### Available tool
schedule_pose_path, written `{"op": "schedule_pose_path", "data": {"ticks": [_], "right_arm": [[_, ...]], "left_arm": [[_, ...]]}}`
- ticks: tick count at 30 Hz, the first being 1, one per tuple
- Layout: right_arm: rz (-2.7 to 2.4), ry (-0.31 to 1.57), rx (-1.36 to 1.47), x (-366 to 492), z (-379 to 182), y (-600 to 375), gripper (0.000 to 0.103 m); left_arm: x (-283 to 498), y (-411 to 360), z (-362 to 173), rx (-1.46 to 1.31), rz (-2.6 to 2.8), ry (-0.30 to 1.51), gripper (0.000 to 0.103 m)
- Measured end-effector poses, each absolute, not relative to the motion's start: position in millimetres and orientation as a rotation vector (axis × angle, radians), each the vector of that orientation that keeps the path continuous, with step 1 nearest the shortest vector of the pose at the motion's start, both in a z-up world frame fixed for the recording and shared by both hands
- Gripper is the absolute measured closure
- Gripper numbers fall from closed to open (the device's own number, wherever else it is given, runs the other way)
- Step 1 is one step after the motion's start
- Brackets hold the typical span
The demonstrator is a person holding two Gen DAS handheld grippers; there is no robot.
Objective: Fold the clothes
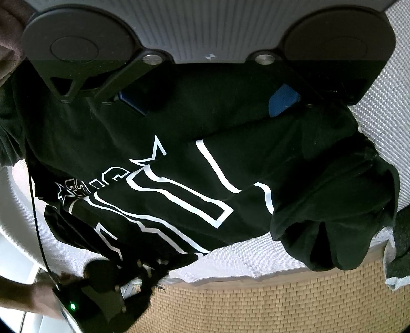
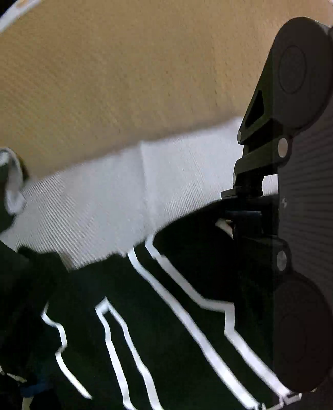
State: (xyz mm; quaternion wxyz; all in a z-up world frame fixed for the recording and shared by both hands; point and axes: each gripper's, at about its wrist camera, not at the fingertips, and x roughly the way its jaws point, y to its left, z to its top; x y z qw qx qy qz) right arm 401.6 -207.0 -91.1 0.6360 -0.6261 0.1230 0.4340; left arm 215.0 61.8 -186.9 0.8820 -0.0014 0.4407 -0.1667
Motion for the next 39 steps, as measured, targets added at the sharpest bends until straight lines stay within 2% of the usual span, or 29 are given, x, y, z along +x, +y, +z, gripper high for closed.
{"op": "schedule_pose_path", "data": {"ticks": [2,7,10,11,13,14,18,21,23,27,29,30,31,34,36,39], "right_arm": [[0.927,0.198,-1.422,401.5,-82.2,-208.4,0.103],[0.950,0.353,-1.291,402.8,-52.3,-203.5,0.101],[0.959,0.406,-1.244,412.0,-54.2,-200.3,0.099],[0.978,0.444,-1.219,417.1,-54.7,-193.6,0.097],[1.012,0.514,-1.183,419.1,-60.3,-191.8,0.081],[1.023,0.545,-1.172,420.0,-65.2,-188.6,0.077],[1.186,0.709,-1.051,432.6,-88.2,-156.9,0.072],[1.288,0.768,-0.985,418.3,-92.9,-157.2,0.063],[1.332,0.795,-0.993,406.2,-97.3,-160.1,0.062],[1.373,0.845,-0.952,387.2,-107.2,-176.4,0.063],[1.403,0.834,-0.941,373.8,-108.2,-188.4,0.076],[1.423,0.821,-0.943,365.5,-107.9,-195.1,0.086],[1.441,0.806,-0.948,356.8,-107.6,-201.6,0.089],[1.466,0.742,-1.021,325.8,-108.8,-216.5,0.098],[1.465,0.706,-1.057,311.9,-112.3,-221.5,0.099],[1.491,0.714,-1.083,293.5,-119.0,-230.8,0.099]], "left_arm": [[214.5,61.1,-185.4,-0.004,-0.347,0.917,0.001],[215.1,60.8,-180.6,-0.006,-0.320,0.924,0.001],[213.8,60.7,-178.1,-0.008,-0.320,0.924,0.001],[214.1,60.0,-177.5,-0.005,-0.319,0.925,0.001],[215.2,58.6,-177.6,-0.011,-0.301,0.926,0.001],[215.2,59.1,-177.6,-0.012,-0.301,0.924,0.001],[214.8,60.6,-177.7,-0.017,-0.305,0.918,0.001],[214.8,60.4,-177.9,-0.018,-0.306,0.916,0.000],[215.1,59.5,-177.8,-0.015,-0.304,0.917,0.000],[215.5,58.3,-176.7,-0.009,-0.300,0.920,0.001],[215.8,59.2,-175.6,-0.010,-0.296,0.920,0.002],[215.8,59.6,-175.0,-0.014,-0.293,0.919,0.004],[215.8,61.2,-174.2,-0.023,-0.289,0.915,0.005],[215.5,67.0,-170.8,-0.054,-0.272,0.902,0.015],[214.6,71.8,-166.5,-0.072,-0.252,0.885,0.027],[213.0,73.9,-160.7,-0.078,-0.240,0.856,0.039]]}}
